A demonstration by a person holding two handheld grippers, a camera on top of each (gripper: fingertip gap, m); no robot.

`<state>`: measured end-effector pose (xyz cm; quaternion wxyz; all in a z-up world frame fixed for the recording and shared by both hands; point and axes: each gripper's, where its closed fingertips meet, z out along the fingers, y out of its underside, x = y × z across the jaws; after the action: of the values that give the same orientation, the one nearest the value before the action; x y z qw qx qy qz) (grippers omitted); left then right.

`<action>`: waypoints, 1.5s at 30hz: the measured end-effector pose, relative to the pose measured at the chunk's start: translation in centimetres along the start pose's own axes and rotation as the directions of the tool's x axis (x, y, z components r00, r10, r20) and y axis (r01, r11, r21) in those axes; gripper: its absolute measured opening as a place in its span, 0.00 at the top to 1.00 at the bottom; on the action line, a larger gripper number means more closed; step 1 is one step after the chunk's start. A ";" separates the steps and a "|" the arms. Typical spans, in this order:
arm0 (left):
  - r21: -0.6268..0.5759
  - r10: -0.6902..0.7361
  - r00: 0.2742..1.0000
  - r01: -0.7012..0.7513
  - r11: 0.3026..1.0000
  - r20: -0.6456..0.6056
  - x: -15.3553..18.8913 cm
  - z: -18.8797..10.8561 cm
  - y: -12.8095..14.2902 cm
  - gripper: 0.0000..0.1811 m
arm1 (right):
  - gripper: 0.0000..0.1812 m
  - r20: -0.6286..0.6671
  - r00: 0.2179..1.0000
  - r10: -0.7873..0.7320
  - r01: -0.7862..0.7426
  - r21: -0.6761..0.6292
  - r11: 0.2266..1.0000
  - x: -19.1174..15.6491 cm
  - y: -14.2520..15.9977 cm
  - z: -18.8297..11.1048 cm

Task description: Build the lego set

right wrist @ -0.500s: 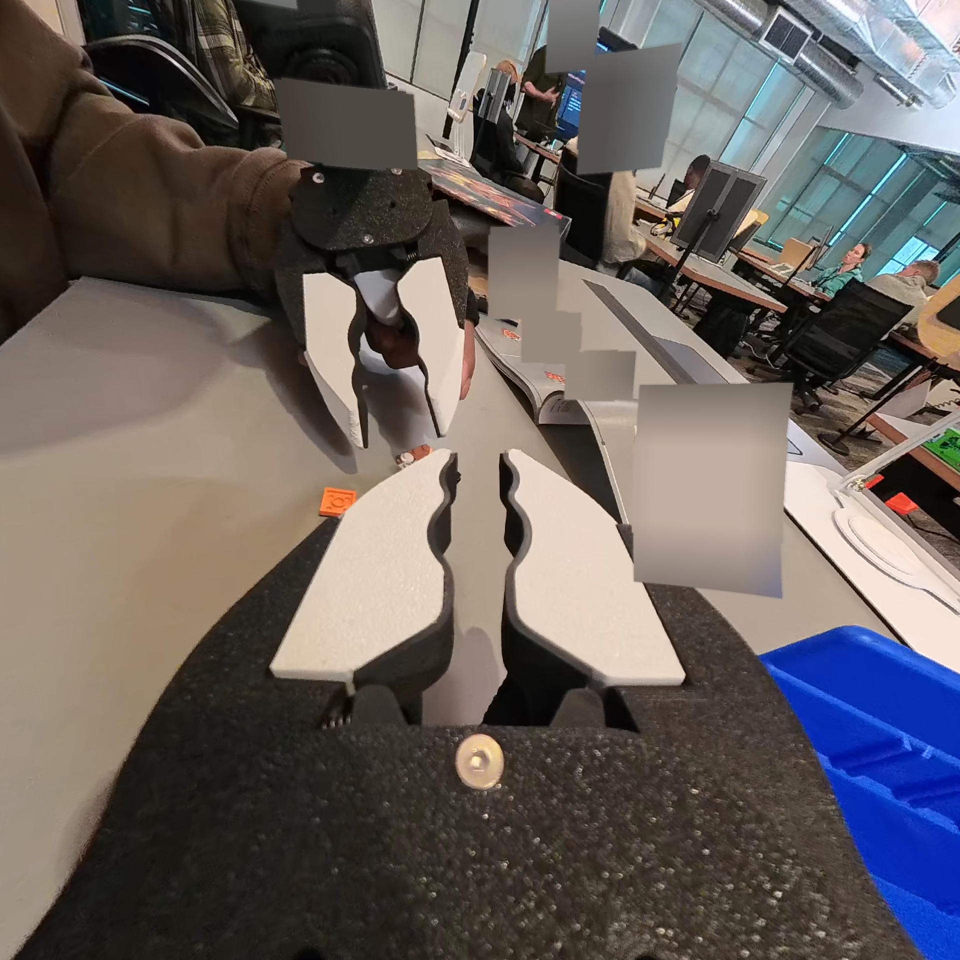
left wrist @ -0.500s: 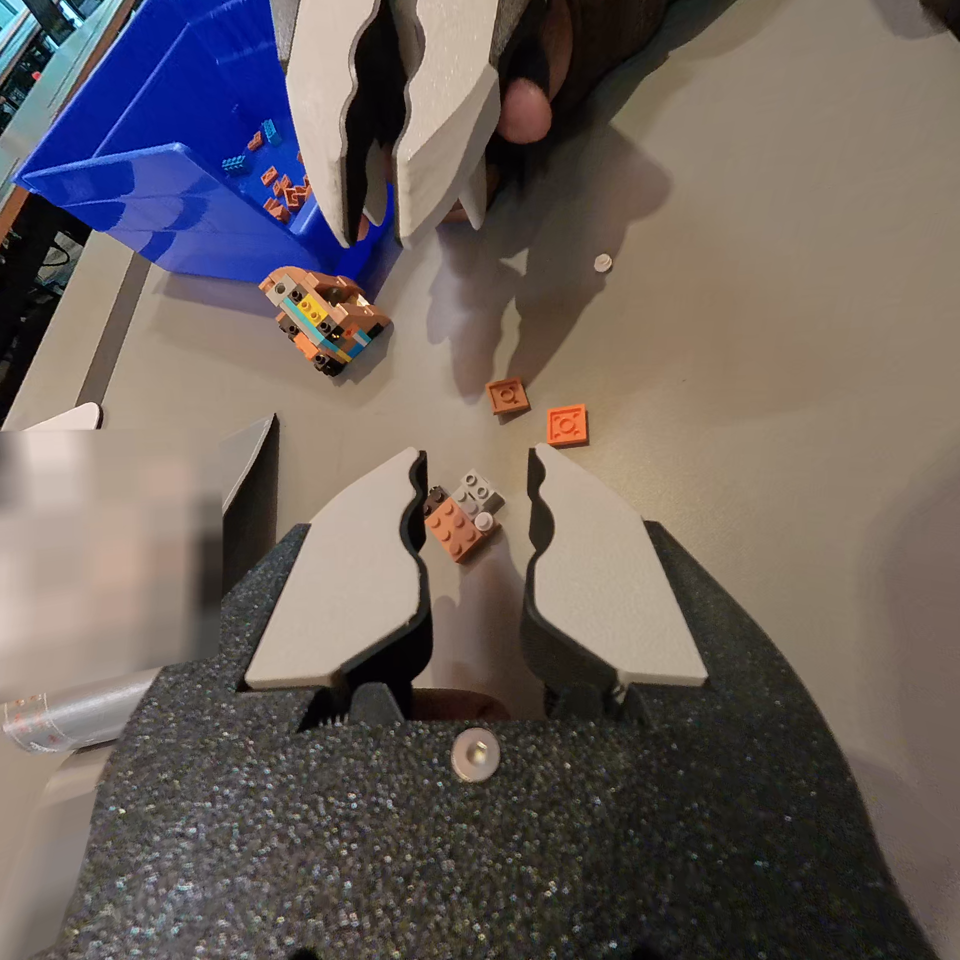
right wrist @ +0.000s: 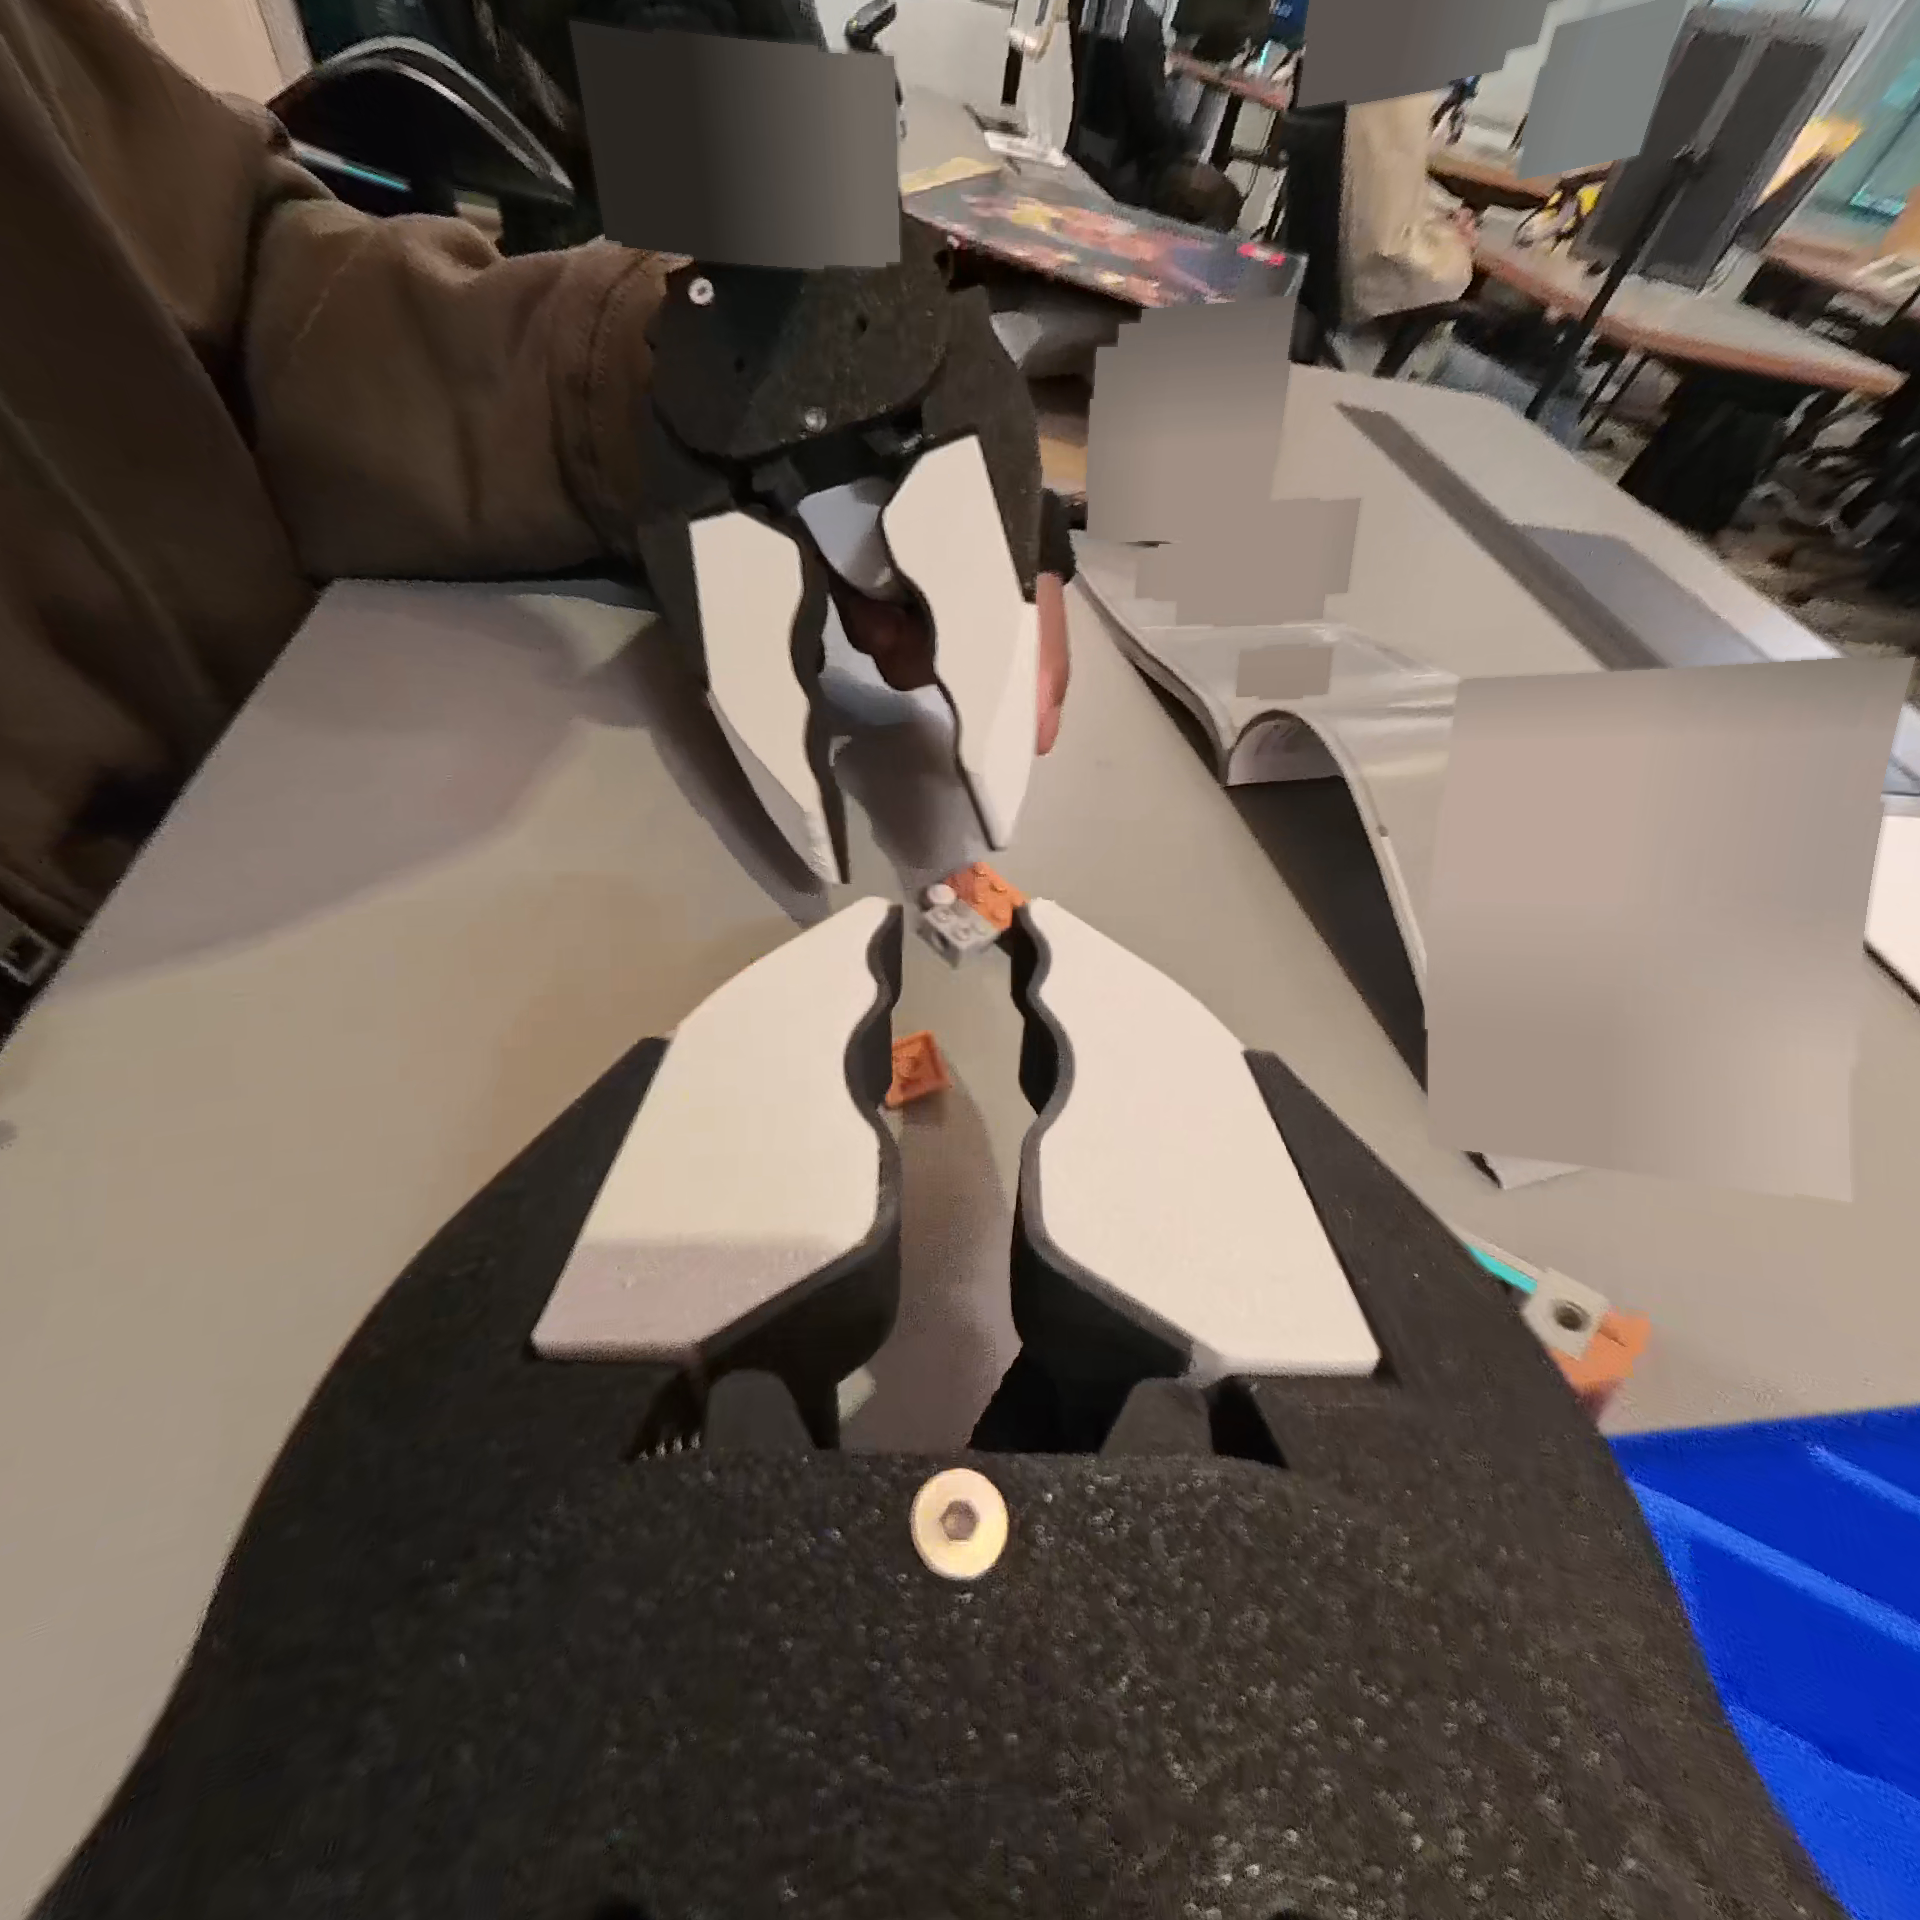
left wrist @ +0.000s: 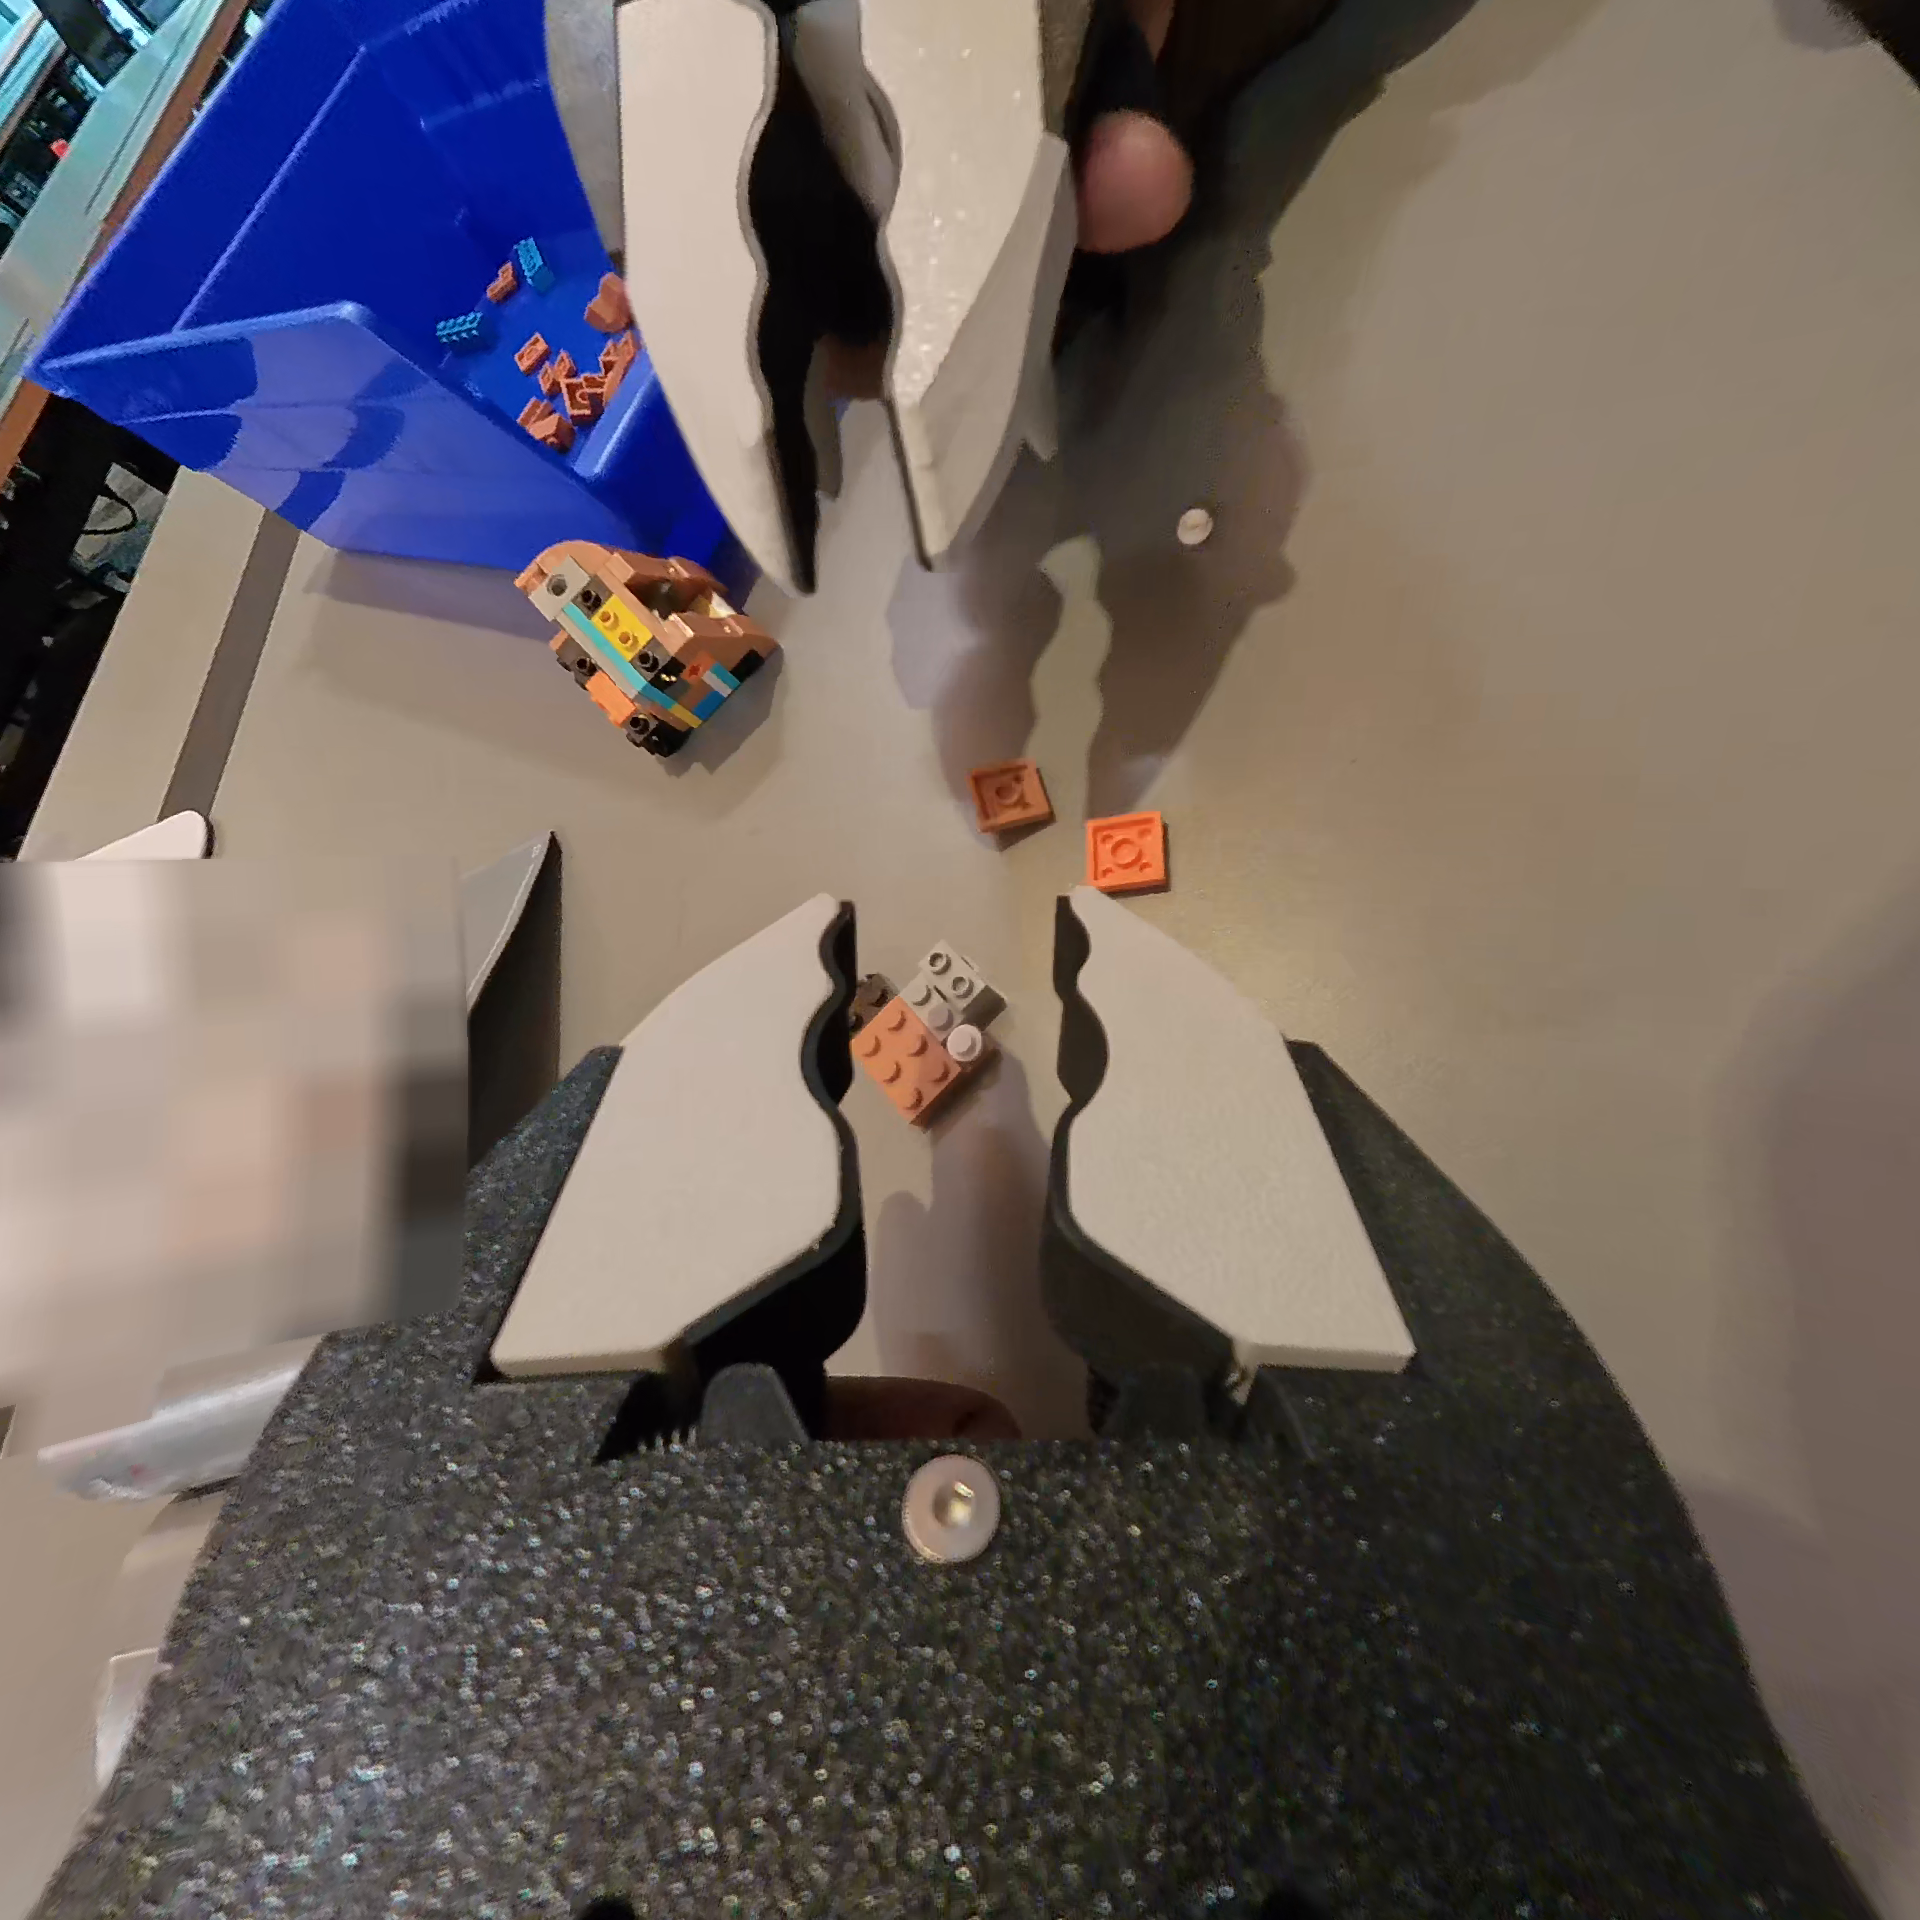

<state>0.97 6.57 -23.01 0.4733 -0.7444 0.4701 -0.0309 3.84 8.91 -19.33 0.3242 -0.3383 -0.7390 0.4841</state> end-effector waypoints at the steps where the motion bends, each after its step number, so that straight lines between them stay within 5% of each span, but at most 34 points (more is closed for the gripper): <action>1: -0.003 0.000 1.000 0.000 1.000 0.007 -0.2 -0.1 0.0 0.80 | 0.89 0.015 1.000 0.009 -0.009 -0.018 1.000 -0.4 -0.1 0.2; 11: -0.031 0.000 0.999 0.001 1.000 0.038 -0.7 -0.5 0.2 0.80 | 0.91 0.132 0.991 -0.004 0.032 -0.214 0.976 -3.7 2.2 2.0; 23: -0.035 0.030 0.999 -0.031 0.999 -0.018 0.5 -0.6 -0.2 0.80 | 0.90 0.087 0.996 -0.022 0.060 -0.456 0.888 -3.9 5.4 3.9; 39: -0.046 0.049 0.994 -0.054 0.998 -0.097 2.1 0.0 0.1 0.80 | 0.98 0.024 1.000 -0.015 0.022 -0.351 0.936 -2.3 3.8 3.6; 45: 0.070 0.099 0.995 -0.099 0.993 0.004 0.9 -0.4 -1.9 0.81 | 0.98 0.124 0.939 0.320 -0.293 -0.194 0.936 -2.6 1.3 3.3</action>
<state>2.56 5.86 -21.80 0.5002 -0.7031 0.5048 -0.0236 2.90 5.61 -22.01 0.1562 -0.4380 -0.7389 0.4877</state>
